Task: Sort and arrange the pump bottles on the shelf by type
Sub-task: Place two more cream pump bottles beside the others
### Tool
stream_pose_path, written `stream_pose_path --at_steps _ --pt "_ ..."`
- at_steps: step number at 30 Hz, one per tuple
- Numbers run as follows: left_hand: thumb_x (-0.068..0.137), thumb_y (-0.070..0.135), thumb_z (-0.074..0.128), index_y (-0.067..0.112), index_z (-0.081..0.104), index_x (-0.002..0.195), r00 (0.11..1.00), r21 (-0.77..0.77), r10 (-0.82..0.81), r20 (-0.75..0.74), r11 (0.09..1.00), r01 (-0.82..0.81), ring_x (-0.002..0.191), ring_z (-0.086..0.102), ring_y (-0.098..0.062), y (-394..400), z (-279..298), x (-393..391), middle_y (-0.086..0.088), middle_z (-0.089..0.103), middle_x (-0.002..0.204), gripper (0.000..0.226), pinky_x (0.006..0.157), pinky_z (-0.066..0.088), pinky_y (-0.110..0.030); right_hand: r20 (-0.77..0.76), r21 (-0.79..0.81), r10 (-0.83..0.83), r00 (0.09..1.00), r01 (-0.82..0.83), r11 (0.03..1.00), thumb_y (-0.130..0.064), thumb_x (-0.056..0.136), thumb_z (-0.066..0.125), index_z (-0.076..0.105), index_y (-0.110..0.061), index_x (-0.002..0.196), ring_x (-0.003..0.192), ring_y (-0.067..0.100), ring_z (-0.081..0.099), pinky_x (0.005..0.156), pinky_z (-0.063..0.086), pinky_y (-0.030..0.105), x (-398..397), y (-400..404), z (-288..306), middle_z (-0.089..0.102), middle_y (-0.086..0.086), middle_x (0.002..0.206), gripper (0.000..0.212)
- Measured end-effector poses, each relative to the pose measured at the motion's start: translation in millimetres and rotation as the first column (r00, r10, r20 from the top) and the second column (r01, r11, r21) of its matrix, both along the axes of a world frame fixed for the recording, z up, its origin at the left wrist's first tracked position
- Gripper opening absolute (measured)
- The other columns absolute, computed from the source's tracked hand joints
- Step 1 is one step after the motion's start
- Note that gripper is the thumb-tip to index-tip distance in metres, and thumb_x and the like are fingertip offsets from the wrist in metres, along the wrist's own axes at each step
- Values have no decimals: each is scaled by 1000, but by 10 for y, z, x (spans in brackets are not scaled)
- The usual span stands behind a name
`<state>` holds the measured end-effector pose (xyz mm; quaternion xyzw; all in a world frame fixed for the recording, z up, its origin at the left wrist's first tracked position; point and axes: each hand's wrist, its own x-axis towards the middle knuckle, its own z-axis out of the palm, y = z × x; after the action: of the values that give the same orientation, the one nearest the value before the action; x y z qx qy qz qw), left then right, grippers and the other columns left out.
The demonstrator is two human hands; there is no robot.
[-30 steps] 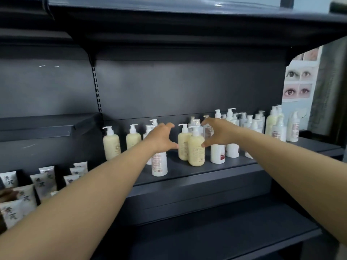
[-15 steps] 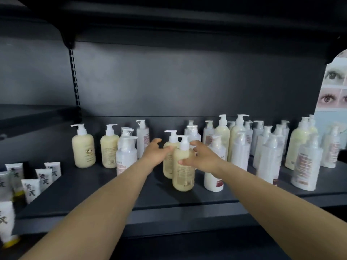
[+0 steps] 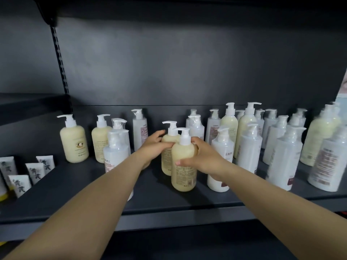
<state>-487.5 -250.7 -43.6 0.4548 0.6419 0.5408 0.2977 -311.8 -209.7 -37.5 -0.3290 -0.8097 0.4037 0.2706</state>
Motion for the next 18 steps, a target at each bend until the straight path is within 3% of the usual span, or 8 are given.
stream_pose_path --at_steps 11,18 --pt "77 21 72 22 43 137 1000 33 -24 -4 999 24 114 58 -14 27 -52 -20 1 59 130 67 104 44 -40 0 -25 1 1000 -1 1000 -18 65 84 47 -22 127 108 16 57 93 50 37 70 -43 38 58 -3 116 72" --pt "75 20 73 23 45 132 996 40 11 -92 999 -8 111 58 -14 43 -58 25 3 60 122 63 100 46 -35 2 -19 -8 1000 8 1000 -18 64 85 47 -21 126 108 17 57 95 50 40 102 -61 32 59 -2 115 73"
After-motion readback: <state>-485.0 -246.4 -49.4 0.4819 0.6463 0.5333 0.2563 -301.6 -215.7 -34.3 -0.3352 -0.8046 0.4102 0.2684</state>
